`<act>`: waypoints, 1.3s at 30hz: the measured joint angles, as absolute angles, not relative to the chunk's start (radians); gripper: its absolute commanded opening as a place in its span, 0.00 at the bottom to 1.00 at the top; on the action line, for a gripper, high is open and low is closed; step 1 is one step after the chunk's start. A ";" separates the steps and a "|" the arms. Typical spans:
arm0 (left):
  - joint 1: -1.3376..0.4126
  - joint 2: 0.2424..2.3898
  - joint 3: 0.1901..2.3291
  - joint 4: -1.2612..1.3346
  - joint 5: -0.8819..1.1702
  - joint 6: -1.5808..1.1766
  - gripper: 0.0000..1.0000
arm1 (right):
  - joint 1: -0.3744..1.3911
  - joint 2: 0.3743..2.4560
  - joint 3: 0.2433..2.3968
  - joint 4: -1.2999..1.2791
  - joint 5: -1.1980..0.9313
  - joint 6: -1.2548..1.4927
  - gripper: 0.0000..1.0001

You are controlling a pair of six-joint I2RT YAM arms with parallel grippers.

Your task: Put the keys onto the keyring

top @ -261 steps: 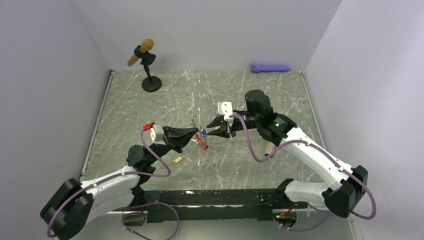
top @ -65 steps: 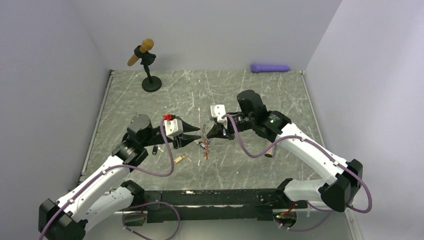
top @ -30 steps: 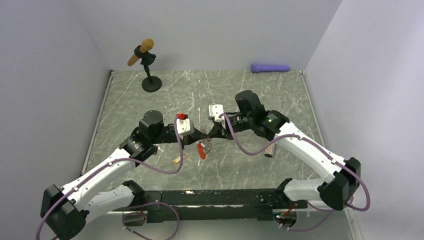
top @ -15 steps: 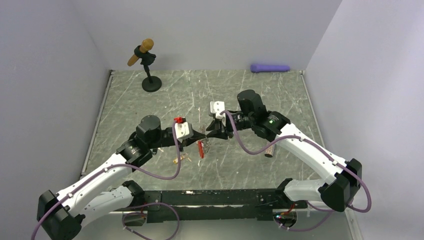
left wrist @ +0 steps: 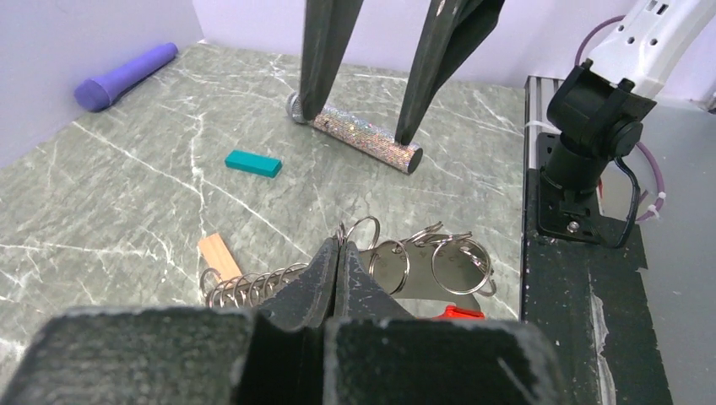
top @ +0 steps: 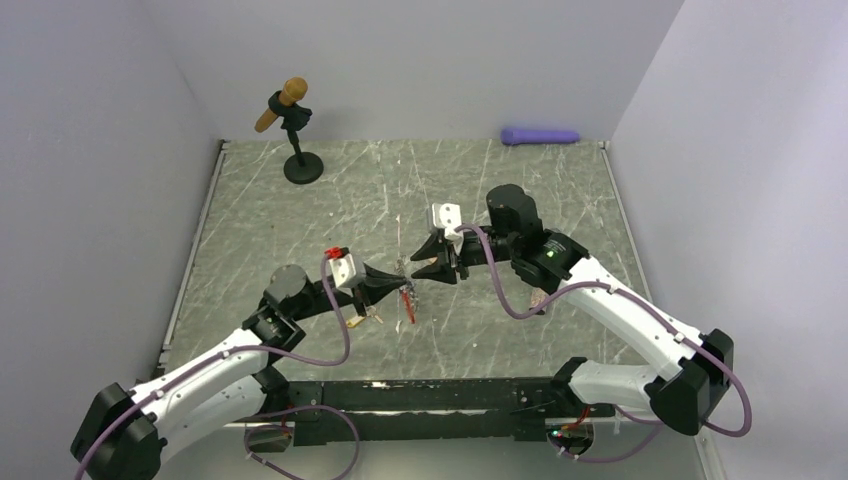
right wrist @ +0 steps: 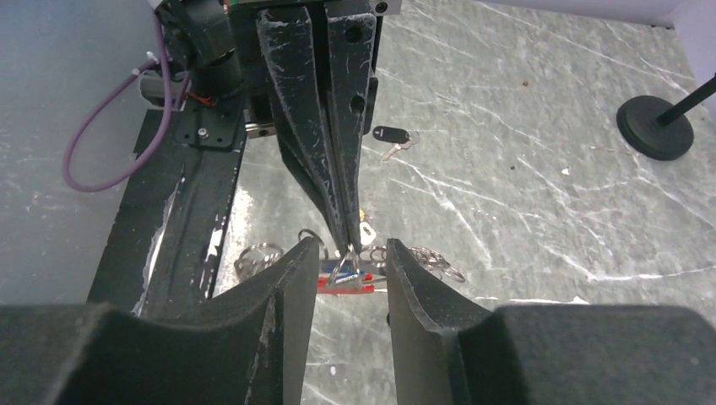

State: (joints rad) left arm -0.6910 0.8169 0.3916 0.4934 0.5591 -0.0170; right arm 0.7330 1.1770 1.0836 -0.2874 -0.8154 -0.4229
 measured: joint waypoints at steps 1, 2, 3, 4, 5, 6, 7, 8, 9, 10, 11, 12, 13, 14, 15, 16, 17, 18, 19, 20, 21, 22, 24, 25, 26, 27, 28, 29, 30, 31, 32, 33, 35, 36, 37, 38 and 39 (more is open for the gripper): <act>-0.684 0.816 0.358 0.551 0.560 -0.045 0.00 | 0.730 1.173 1.074 -0.282 -0.822 -0.418 0.38; -0.674 0.816 0.317 0.622 0.560 -0.079 0.00 | 0.724 1.166 1.059 -0.271 -0.831 -0.410 0.38; -0.667 0.818 0.290 0.672 0.561 -0.102 0.00 | 0.717 1.159 1.044 -0.258 -0.840 -0.403 0.37; -0.656 0.823 0.255 0.740 0.561 -0.132 0.00 | 0.710 1.153 1.032 -0.248 -0.846 -0.397 0.36; -0.646 0.832 0.225 0.808 0.564 -0.162 0.00 | 0.702 1.145 1.017 -0.233 -0.853 -0.388 0.35; -0.637 0.845 0.203 0.868 0.564 -0.188 0.00 | 0.693 1.138 1.002 -0.216 -0.865 -0.377 0.33; -0.629 0.858 0.186 0.926 0.565 -0.211 0.00 | 0.688 1.133 0.994 -0.205 -0.874 -0.369 0.31; -0.622 0.873 0.174 0.982 0.569 -0.234 0.00 | 0.683 1.129 0.984 -0.190 -0.882 -0.360 0.28; -0.616 0.885 0.168 1.028 0.573 -0.252 0.00 | 0.679 1.126 0.976 -0.176 -0.892 -0.352 0.25; -0.610 0.900 0.165 1.081 0.579 -0.269 0.00 | 0.677 1.124 0.970 -0.162 -0.900 -0.344 0.22; -0.606 0.914 0.164 1.127 0.582 -0.284 0.00 | 0.677 1.121 0.963 -0.151 -0.904 -0.336 0.21; -0.602 0.927 0.164 1.176 0.586 -0.300 0.00 | 0.677 1.118 0.952 -0.134 -0.910 -0.327 0.19; -0.598 0.937 0.164 1.215 0.590 -0.313 0.00 | 0.677 1.116 0.944 -0.123 -0.915 -0.318 0.17; -0.596 0.947 0.165 1.249 0.597 -0.323 0.00 | 0.677 1.113 0.935 -0.111 -0.920 -0.308 0.17; -0.593 0.960 0.164 1.288 0.604 -0.337 0.00 | 0.677 1.111 0.928 -0.101 -0.923 -0.300 0.17; -0.591 0.976 0.165 1.330 0.611 -0.353 0.00 | 0.678 1.111 0.923 -0.086 -0.926 -0.290 0.16; -0.588 0.991 0.165 1.362 0.617 -0.367 0.00 | 0.677 1.111 0.921 -0.075 -0.926 -0.282 0.16; -0.585 1.008 0.165 1.392 0.625 -0.384 0.00 | 0.677 1.111 0.920 -0.062 -0.926 -0.272 0.16; -0.581 1.023 0.165 1.414 0.632 -0.398 0.00 | 0.677 1.111 0.920 -0.046 -0.926 -0.263 0.16; -0.576 1.042 0.165 1.435 0.638 -0.418 0.00 | 0.677 1.110 0.920 -0.025 -0.927 -0.252 0.16; -0.572 1.055 0.167 1.444 0.643 -0.434 0.00 | 0.675 1.110 0.920 -0.009 -0.927 -0.242 0.16; -0.569 1.068 0.171 1.450 0.650 -0.449 0.00 | 0.672 1.109 0.920 0.011 -0.928 -0.226 0.15; -0.564 1.082 0.186 1.455 0.660 -0.472 0.00 | 0.664 1.104 0.920 0.051 -0.931 -0.194 0.13; -0.564 1.084 0.194 1.456 0.663 -0.480 0.00 | 0.660 1.100 0.920 0.070 -0.933 -0.179 0.12; -0.564 1.085 0.206 1.458 0.667 -0.488 0.00 | 0.656 1.095 0.920 0.084 -0.937 -0.167 0.11; -0.564 1.085 0.220 1.462 0.670 -0.495 0.00 | 0.654 1.092 0.920 0.096 -0.941 -0.159 0.10; -0.564 1.085 0.231 1.466 0.673 -0.499 0.00 | 0.653 1.088 0.920 0.104 -0.944 -0.152 0.09; -0.564 1.085 0.243 1.472 0.677 -0.504 0.00 | 0.652 1.085 0.920 0.109 -0.944 -0.146 0.08; -0.564 1.087 0.257 1.478 0.684 -0.511 0.00 | 0.652 1.084 0.920 0.112 -0.944 -0.143 0.08; -0.564 1.090 0.271 1.485 0.688 -0.515 0.00 | 0.652 1.082 0.920 0.115 -0.944 -0.139 0.07; -0.564 1.093 0.285 1.486 0.694 -0.519 0.00 | 0.652 1.082 0.920 0.116 -0.944 -0.134 0.07; -0.564 1.096 0.295 1.489 0.698 -0.521 0.00 | 0.652 1.082 0.920 0.116 -0.943 -0.130 0.07; -0.564 1.102 0.315 1.494 0.710 -0.526 0.00 | 0.652 1.082 0.920 0.115 -0.942 -0.121 0.07; -0.564 1.105 0.321 1.496 0.714 -0.529 0.00 | 0.652 1.081 0.920 0.116 -0.941 -0.115 0.07; -0.564 1.108 0.327 1.496 0.720 -0.535 0.00 | 0.652 1.081 0.920 0.116 -0.940 -0.109 0.07; -0.564 1.111 0.334 1.496 0.724 -0.538 0.00 | 0.652 1.079 0.920 0.117 -0.938 -0.104 0.07; -0.564 1.114 0.340 1.496 0.729 -0.540 0.00 | 0.652 1.078 0.920 0.117 -0.932 -0.098 0.07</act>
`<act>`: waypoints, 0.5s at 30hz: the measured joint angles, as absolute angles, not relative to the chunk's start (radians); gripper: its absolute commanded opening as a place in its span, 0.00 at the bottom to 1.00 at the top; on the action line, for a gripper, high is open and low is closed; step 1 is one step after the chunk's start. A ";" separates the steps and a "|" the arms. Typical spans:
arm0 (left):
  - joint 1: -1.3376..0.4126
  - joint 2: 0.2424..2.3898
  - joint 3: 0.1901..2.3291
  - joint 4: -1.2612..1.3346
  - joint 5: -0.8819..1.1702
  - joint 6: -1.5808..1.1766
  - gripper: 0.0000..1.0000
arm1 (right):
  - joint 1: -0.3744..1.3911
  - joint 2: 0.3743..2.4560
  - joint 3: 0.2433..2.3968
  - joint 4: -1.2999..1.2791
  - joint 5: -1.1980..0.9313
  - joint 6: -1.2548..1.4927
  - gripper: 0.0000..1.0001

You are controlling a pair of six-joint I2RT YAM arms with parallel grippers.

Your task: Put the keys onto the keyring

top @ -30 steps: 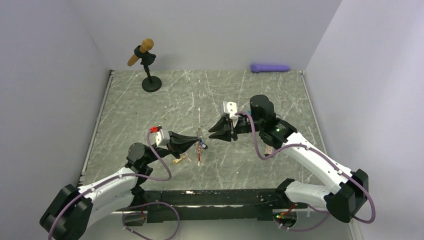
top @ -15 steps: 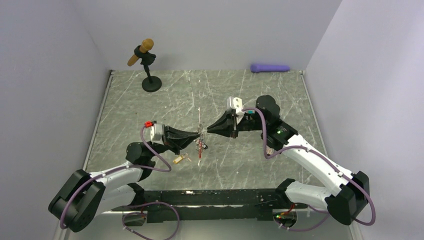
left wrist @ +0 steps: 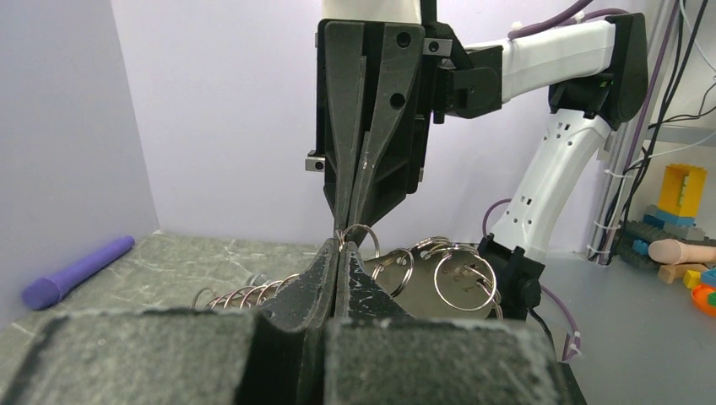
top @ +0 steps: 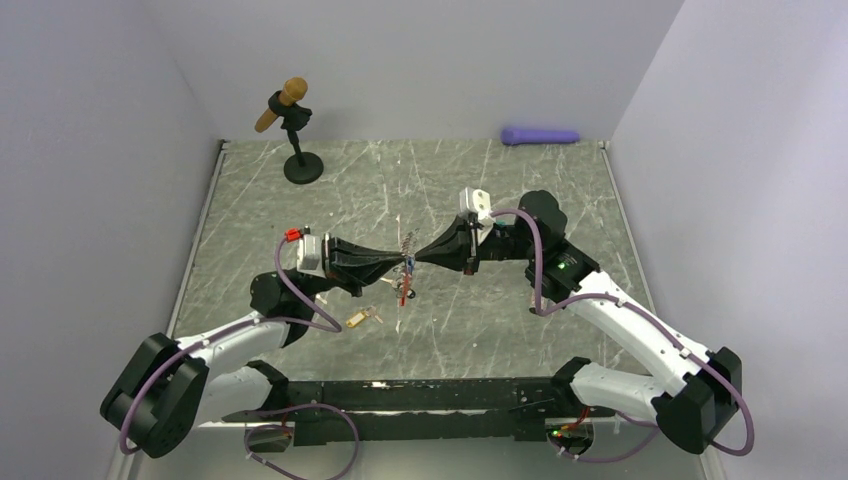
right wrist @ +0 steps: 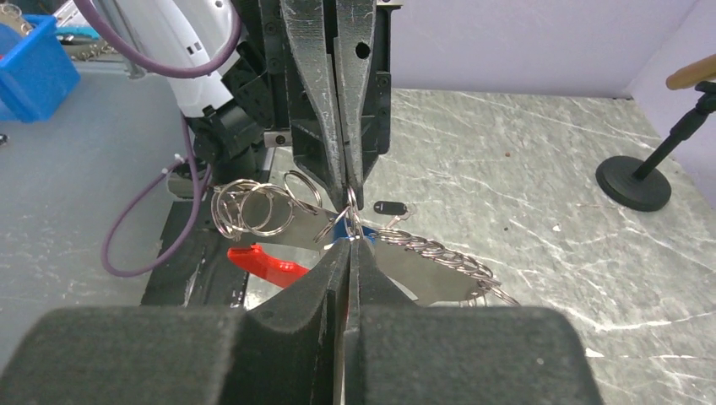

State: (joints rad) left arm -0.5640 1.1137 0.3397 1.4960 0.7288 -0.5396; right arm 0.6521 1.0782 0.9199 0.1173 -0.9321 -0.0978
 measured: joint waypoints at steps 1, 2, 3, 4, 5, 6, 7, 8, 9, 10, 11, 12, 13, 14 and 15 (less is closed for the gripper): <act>-0.564 1.117 0.347 1.497 0.734 -0.541 0.00 | 0.652 1.077 0.920 0.119 -0.927 -0.093 0.07; -0.564 1.119 0.352 1.497 0.738 -0.543 0.00 | 0.652 1.076 0.920 0.122 -0.923 -0.085 0.06; -0.564 1.121 0.356 1.498 0.740 -0.544 0.00 | 0.652 1.075 0.920 0.125 -0.921 -0.080 0.06; -0.564 1.123 0.360 1.499 0.742 -0.545 0.00 | 0.652 1.073 0.920 0.127 -0.918 -0.074 0.06; -0.564 1.124 0.362 1.498 0.743 -0.546 0.00 | 0.652 1.071 0.920 0.131 -0.917 -0.068 0.06; -0.563 1.124 0.363 1.499 0.745 -0.547 0.00 | 0.652 1.069 0.920 0.136 -0.917 -0.063 0.06; -0.563 1.124 0.364 1.499 0.745 -0.548 0.00 | 0.652 1.068 0.920 0.141 -0.917 -0.056 0.06; -0.563 1.124 0.364 1.499 0.746 -0.548 0.00 | 0.652 1.066 0.920 0.146 -0.916 -0.051 0.06; -0.563 1.124 0.364 1.499 0.746 -0.549 0.00 | 0.652 1.064 0.920 0.151 -0.917 -0.046 0.06; -0.563 1.124 0.364 1.499 0.746 -0.552 0.00 | 0.652 1.063 0.920 0.154 -0.917 -0.042 0.06; -0.563 1.124 0.364 1.499 0.746 -0.555 0.00 | 0.652 1.062 0.920 0.156 -0.918 -0.039 0.06; -0.563 1.125 0.364 1.499 0.746 -0.559 0.00 | 0.652 1.061 0.920 0.158 -0.918 -0.034 0.06; -0.563 1.126 0.364 1.499 0.746 -0.562 0.00 | 0.652 1.060 0.920 0.159 -0.918 -0.032 0.06; -0.563 1.128 0.364 1.499 0.747 -0.563 0.00 | 0.652 1.060 0.920 0.159 -0.918 -0.030 0.06; -0.563 1.130 0.364 1.499 0.747 -0.564 0.00 | 0.652 1.060 0.920 0.159 -0.919 -0.027 0.06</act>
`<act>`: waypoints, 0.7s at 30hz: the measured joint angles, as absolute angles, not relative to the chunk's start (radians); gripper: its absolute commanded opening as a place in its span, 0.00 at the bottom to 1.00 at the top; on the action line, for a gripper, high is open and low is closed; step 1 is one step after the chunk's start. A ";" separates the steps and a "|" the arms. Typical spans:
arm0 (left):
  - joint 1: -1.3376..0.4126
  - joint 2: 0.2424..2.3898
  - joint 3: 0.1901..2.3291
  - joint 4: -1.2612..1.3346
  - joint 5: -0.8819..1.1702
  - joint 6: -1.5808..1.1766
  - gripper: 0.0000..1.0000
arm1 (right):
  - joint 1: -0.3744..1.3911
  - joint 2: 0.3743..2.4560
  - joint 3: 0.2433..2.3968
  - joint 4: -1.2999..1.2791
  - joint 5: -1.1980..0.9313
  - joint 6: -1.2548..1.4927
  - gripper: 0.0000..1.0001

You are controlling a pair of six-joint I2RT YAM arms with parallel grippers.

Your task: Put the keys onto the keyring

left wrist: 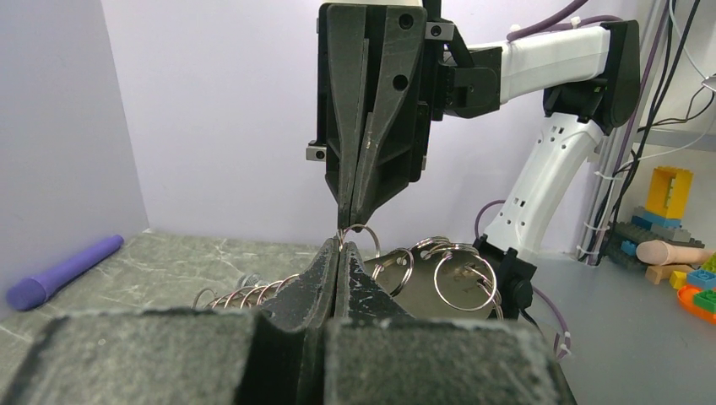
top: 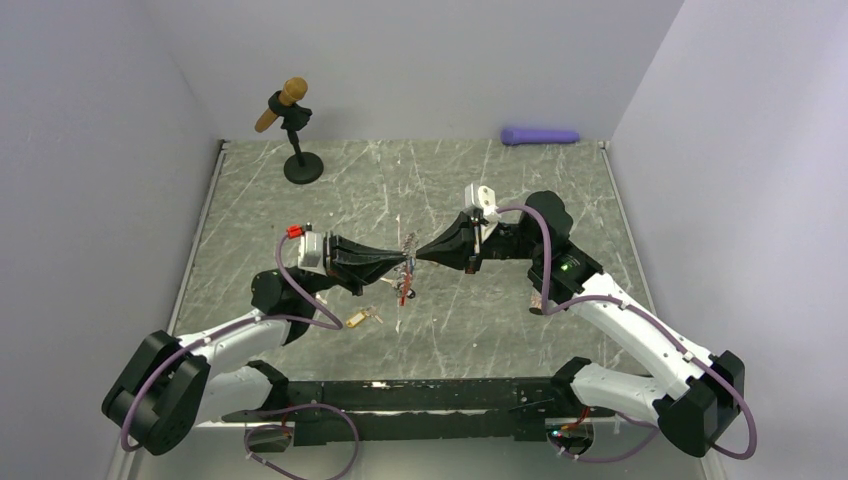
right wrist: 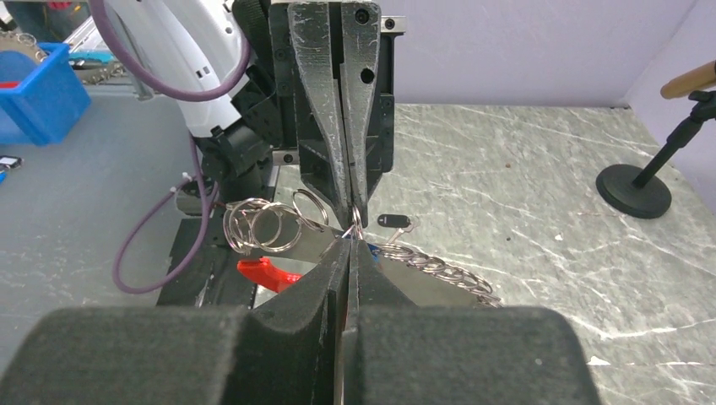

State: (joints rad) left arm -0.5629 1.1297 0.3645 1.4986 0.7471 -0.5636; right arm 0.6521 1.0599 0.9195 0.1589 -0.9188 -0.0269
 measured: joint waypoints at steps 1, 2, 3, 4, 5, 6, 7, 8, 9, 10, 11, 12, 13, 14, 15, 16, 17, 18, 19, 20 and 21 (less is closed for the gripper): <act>-0.563 1.131 0.364 1.498 0.748 -0.565 0.00 | 0.652 1.060 0.920 0.159 -0.918 -0.024 0.06; -0.563 1.133 0.365 1.499 0.748 -0.566 0.00 | 0.652 1.060 0.920 0.159 -0.918 -0.022 0.06; -0.563 1.135 0.366 1.499 0.748 -0.566 0.00 | 0.652 1.060 0.920 0.159 -0.918 -0.022 0.07; -0.563 1.137 0.368 1.499 0.748 -0.567 0.00 | 0.652 1.060 0.920 0.159 -0.918 -0.021 0.07; -0.563 1.139 0.370 1.499 0.749 -0.569 0.00 | 0.652 1.060 0.920 0.159 -0.918 -0.020 0.07; -0.563 1.141 0.373 1.499 0.749 -0.570 0.00 | 0.652 1.060 0.920 0.159 -0.918 -0.019 0.08; -0.563 1.142 0.376 1.499 0.749 -0.570 0.00 | 0.652 1.060 0.920 0.159 -0.918 -0.018 0.09; -0.563 1.143 0.378 1.499 0.749 -0.571 0.00 | 0.652 1.060 0.920 0.159 -0.918 -0.014 0.09; -0.563 1.143 0.379 1.499 0.749 -0.571 0.00 | 0.653 1.060 0.920 0.159 -0.918 -0.009 0.09; -0.563 1.143 0.380 1.499 0.749 -0.572 0.00 | 0.654 1.060 0.920 0.159 -0.918 -0.004 0.09; -0.563 1.143 0.381 1.499 0.751 -0.573 0.00 | 0.656 1.060 0.920 0.160 -0.917 0.001 0.09; -0.563 1.143 0.382 1.499 0.753 -0.574 0.00 | 0.658 1.060 0.920 0.160 -0.917 0.004 0.09; -0.563 1.143 0.382 1.499 0.754 -0.574 0.00 | 0.660 1.060 0.919 0.160 -0.917 0.005 0.09; -0.563 1.143 0.382 1.499 0.756 -0.574 0.00 | 0.663 1.060 0.918 0.160 -0.916 0.006 0.09; -0.563 1.143 0.382 1.499 0.756 -0.574 0.00 | 0.665 1.060 0.917 0.160 -0.916 0.007 0.10; -0.563 1.143 0.382 1.499 0.756 -0.574 0.00 | 0.667 1.060 0.915 0.160 -0.914 0.008 0.11; -0.563 1.144 0.382 1.499 0.756 -0.576 0.00 | 0.668 1.060 0.913 0.160 -0.912 0.008 0.12; -0.563 1.144 0.382 1.499 0.756 -0.579 0.00 | 0.669 1.060 0.912 0.160 -0.905 0.008 0.13; -0.563 1.144 0.382 1.499 0.756 -0.581 0.00 | 0.669 1.060 0.910 0.159 -0.899 0.008 0.14; -0.563 1.144 0.382 1.499 0.756 -0.584 0.00 | 0.669 1.060 0.909 0.159 -0.895 0.008 0.14; -0.563 1.144 0.382 1.499 0.756 -0.585 0.00 | 0.669 1.060 0.908 0.159 -0.891 0.008 0.14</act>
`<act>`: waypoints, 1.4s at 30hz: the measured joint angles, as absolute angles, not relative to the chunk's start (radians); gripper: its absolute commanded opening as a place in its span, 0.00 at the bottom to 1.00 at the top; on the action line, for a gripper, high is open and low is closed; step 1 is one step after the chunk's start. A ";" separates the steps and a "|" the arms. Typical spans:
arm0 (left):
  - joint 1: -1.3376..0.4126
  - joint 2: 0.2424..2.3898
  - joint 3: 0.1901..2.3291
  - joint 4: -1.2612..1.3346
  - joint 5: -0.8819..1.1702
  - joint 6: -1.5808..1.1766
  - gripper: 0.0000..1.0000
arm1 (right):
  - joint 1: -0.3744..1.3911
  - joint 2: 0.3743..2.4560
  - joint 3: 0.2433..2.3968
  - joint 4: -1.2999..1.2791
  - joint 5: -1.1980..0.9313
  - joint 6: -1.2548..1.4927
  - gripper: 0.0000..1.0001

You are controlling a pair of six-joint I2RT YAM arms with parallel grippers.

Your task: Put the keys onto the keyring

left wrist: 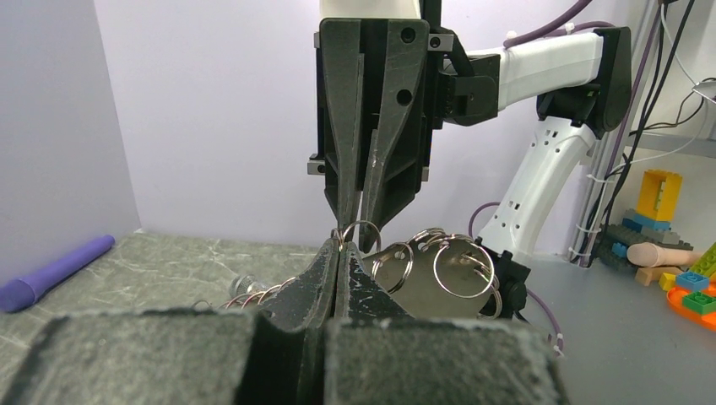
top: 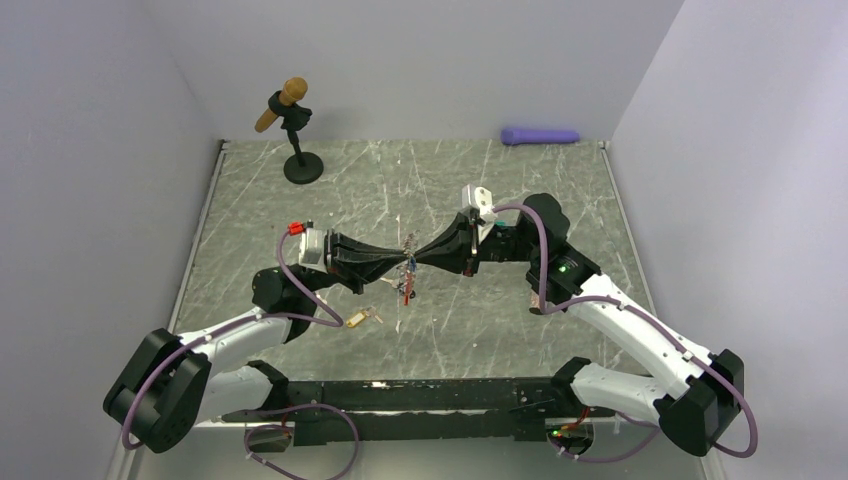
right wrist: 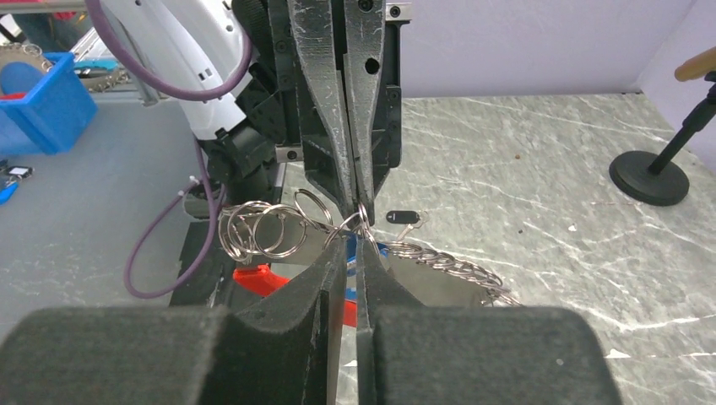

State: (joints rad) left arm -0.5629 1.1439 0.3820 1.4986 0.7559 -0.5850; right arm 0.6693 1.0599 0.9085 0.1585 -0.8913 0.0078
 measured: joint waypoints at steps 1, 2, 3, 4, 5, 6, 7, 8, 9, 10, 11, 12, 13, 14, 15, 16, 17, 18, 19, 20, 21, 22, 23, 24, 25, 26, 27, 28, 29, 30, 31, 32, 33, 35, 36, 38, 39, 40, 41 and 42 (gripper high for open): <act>-0.562 1.144 0.382 1.499 0.756 -0.587 0.00 | 0.669 1.060 0.908 0.159 -0.888 0.008 0.13; -0.562 1.144 0.382 1.499 0.756 -0.588 0.00 | 0.669 1.060 0.907 0.159 -0.885 0.008 0.13; -0.562 1.144 0.382 1.499 0.756 -0.588 0.00 | 0.669 1.060 0.907 0.159 -0.881 0.007 0.13; -0.562 1.145 0.382 1.499 0.756 -0.588 0.00 | 0.669 1.059 0.905 0.157 -0.880 0.003 0.13; -0.562 1.145 0.382 1.499 0.757 -0.588 0.00 | 0.669 1.058 0.903 0.154 -0.880 -0.002 0.14; -0.562 1.145 0.382 1.499 0.759 -0.589 0.00 | 0.668 1.055 0.901 0.150 -0.880 -0.008 0.16; -0.562 1.145 0.382 1.499 0.762 -0.590 0.00 | 0.666 1.051 0.899 0.147 -0.880 -0.012 0.18; -0.562 1.145 0.382 1.499 0.764 -0.591 0.00 | 0.661 1.045 0.897 0.144 -0.882 -0.017 0.21; -0.562 1.145 0.382 1.499 0.766 -0.592 0.00 | 0.654 1.038 0.896 0.144 -0.884 -0.019 0.23; -0.562 1.145 0.382 1.499 0.769 -0.594 0.00 | 0.646 1.031 0.896 0.144 -0.887 -0.022 0.25; -0.562 1.145 0.382 1.499 0.772 -0.596 0.00 | 0.635 1.024 0.896 0.145 -0.891 -0.027 0.27; -0.562 1.145 0.382 1.499 0.777 -0.599 0.00 | 0.628 1.019 0.896 0.145 -0.895 -0.031 0.29; -0.561 1.146 0.382 1.499 0.785 -0.602 0.00 | 0.622 1.015 0.896 0.145 -0.900 -0.037 0.30; -0.561 1.148 0.383 1.499 0.791 -0.606 0.00 | 0.616 1.012 0.896 0.144 -0.903 -0.044 0.31; -0.561 1.150 0.385 1.499 0.798 -0.610 0.00 | 0.614 1.012 0.896 0.144 -0.908 -0.052 0.31; -0.561 1.155 0.390 1.499 0.806 -0.615 0.00 | 0.613 1.013 0.896 0.143 -0.913 -0.057 0.31; -0.561 1.159 0.395 1.499 0.813 -0.618 0.00 | 0.613 1.013 0.896 0.141 -0.921 -0.062 0.31; -0.561 1.162 0.400 1.499 0.818 -0.621 0.00 | 0.613 1.013 0.896 0.140 -0.928 -0.067 0.31; -0.561 1.163 0.403 1.499 0.823 -0.624 0.00 | 0.613 1.013 0.896 0.140 -0.933 -0.071 0.30; -0.560 1.164 0.406 1.499 0.828 -0.626 0.00 | 0.613 1.013 0.896 0.139 -0.938 -0.073 0.30; -0.560 1.163 0.409 1.499 0.834 -0.629 0.00 | 0.615 1.013 0.896 0.136 -0.947 -0.078 0.30; -0.560 1.164 0.413 1.500 0.841 -0.632 0.00 | 0.617 1.013 0.896 0.133 -0.953 -0.081 0.29; -0.559 1.164 0.415 1.500 0.844 -0.633 0.00 | 0.620 1.013 0.896 0.128 -0.955 -0.086 0.28; -0.559 1.166 0.417 1.500 0.847 -0.637 0.00 | 0.624 1.013 0.896 0.123 -0.959 -0.090 0.27; -0.559 1.169 0.418 1.500 0.850 -0.640 0.00 | 0.628 1.014 0.896 0.117 -0.963 -0.094 0.25; -0.559 1.171 0.420 1.500 0.853 -0.641 0.00 | 0.632 1.015 0.896 0.112 -0.968 -0.097 0.23; -0.559 1.174 0.422 1.500 0.854 -0.643 0.00 | 0.636 1.016 0.896 0.110 -0.971 -0.100 0.22; -0.559 1.176 0.422 1.500 0.857 -0.645 0.00 | 0.638 1.017 0.896 0.107 -0.973 -0.102 0.21; -0.559 1.176 0.423 1.499 0.859 -0.647 0.00 | 0.640 1.018 0.896 0.106 -0.975 -0.104 0.19; -0.559 1.176 0.423 1.500 0.860 -0.648 0.00 | 0.641 1.019 0.896 0.106 -0.975 -0.105 0.16; -0.559 1.176 0.423 1.500 0.862 -0.649 0.00 | 0.641 1.021 0.896 0.106 -0.976 -0.106 0.14; -0.559 1.176 0.423 1.500 0.863 -0.649 0.00 | 0.641 1.023 0.896 0.105 -0.975 -0.107 0.10; -0.559 1.176 0.423 1.500 0.866 -0.649 0.00 | 0.641 1.024 0.896 0.105 -0.975 -0.108 0.07; -0.559 1.176 0.423 1.500 0.868 -0.650 0.00 | 0.642 1.025 0.896 0.105 -0.974 -0.113 0.03; -0.559 1.176 0.423 1.500 0.868 -0.651 0.00 | 0.642 1.025 0.896 0.103 -0.973 -0.115 0.01; -0.559 1.176 0.423 1.500 0.868 -0.651 0.00 | 0.642 1.026 0.896 0.099 -0.971 -0.123 0.00; -0.559 1.176 0.423 1.500 0.868 -0.651 0.00 | 0.642 1.026 0.896 0.097 -0.970 -0.126 0.00; -0.559 1.176 0.423 1.499 0.868 -0.651 0.00 | 0.642 1.026 0.896 0.096 -0.970 -0.130 0.00; -0.559 1.176 0.423 1.499 0.868 -0.651 0.00 | 0.642 1.026 0.896 0.094 -0.971 -0.132 0.00; -0.559 1.176 0.423 1.499 0.868 -0.651 0.00 | 0.642 1.026 0.896 0.091 -0.971 -0.135 0.00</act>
State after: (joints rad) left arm -0.5594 1.1759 0.4232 1.4994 0.8677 -0.6514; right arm 0.6422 1.0260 0.8963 0.0914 -0.9707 -0.1349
